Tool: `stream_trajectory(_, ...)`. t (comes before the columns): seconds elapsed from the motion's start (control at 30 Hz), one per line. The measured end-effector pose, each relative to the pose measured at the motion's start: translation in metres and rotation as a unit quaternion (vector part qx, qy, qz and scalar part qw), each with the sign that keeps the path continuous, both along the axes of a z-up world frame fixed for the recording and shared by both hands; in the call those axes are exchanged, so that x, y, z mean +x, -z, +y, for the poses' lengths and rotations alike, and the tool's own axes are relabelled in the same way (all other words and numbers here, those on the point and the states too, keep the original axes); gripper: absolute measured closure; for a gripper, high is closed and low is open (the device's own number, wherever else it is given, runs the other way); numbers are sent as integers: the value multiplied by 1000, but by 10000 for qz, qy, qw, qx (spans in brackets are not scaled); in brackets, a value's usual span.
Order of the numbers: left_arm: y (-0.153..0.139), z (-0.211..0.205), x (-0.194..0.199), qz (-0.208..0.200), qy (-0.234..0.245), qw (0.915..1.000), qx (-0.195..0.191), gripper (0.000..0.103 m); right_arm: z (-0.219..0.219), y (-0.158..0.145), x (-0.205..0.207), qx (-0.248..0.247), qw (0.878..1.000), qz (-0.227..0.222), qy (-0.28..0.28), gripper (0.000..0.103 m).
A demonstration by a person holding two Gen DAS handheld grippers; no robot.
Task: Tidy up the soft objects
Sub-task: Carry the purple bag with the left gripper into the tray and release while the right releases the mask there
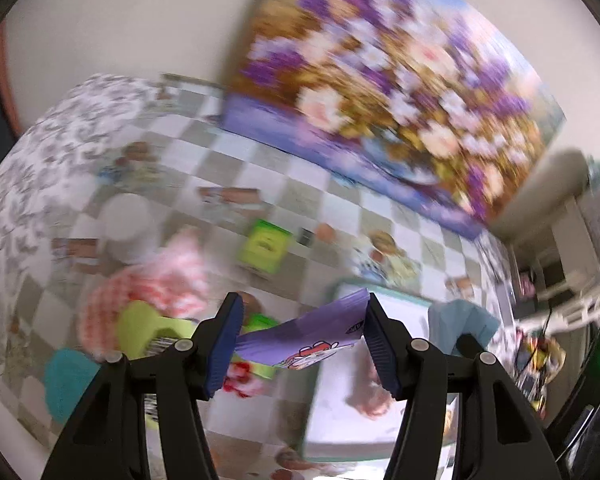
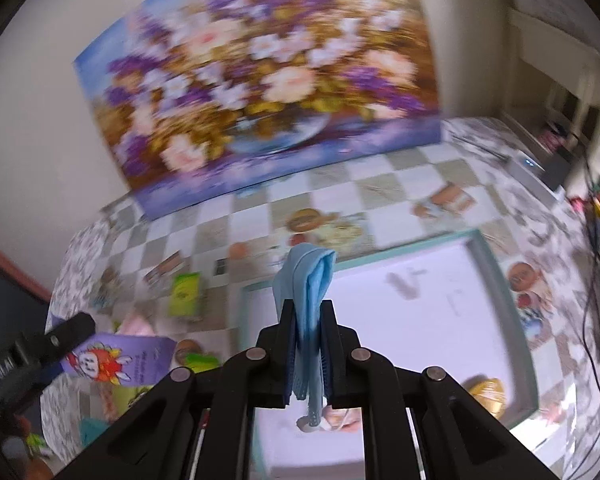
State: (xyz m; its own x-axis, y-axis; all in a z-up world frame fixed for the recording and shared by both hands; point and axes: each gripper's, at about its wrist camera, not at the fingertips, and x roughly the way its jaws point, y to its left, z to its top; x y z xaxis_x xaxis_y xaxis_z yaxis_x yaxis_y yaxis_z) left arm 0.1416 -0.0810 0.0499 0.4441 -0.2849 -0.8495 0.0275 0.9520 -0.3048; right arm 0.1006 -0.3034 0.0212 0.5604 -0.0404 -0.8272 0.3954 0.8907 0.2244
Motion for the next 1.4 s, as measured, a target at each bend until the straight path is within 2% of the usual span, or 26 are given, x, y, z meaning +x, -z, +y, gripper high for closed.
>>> stream_trajectory(0.17,23,-50,1,309,578,9977,156,42,-45,9,-12,177,9980,167,584,92)
stream_trajectory(0.37,59,-89,8,741,948,9914,510,42,-82,27,-20,106,9933,452,1060,92)
stream_trajectory(0.57,84,-119,13,765,1256,9848,920,42,-105,50,-20,337,9889,701,1264,91)
stream_trajectory(0.77,101,-139,25,719,1304,9827,1098,41,-113,59,-17,375,9873,811,1316,90)
stream_trajectory(0.87,106,-144,27,741,1315,9828,1062,40,-114,58,-16,374,9873,796,1322,89)
stream_trajectory(1.0,101,-139,28,685,1260,9844,1023,26,-112,52,-15,304,9881,789,1288,89)
stream_trajectory(1.1,90,-127,30,616,1108,9875,935,26,-107,45,-15,173,9890,803,1231,89)
stream_trajectory(1.27,72,-103,33,542,806,9904,979,25,-99,34,-14,-50,9904,801,1125,75)
stream_trajectory(1.3,70,-98,33,542,764,9906,996,20,-97,33,-13,-92,9906,807,1100,72)
stream_trajectory(1.33,69,-94,33,548,726,9907,1008,14,-94,31,-12,-163,9906,824,1082,63)
stream_trajectory(1.37,67,-89,33,547,685,9911,1001,13,-92,29,-12,-209,9905,832,1071,51)
stream_trajectory(1.4,66,-85,33,552,659,9914,991,13,-91,28,-11,-246,9905,832,1063,47)
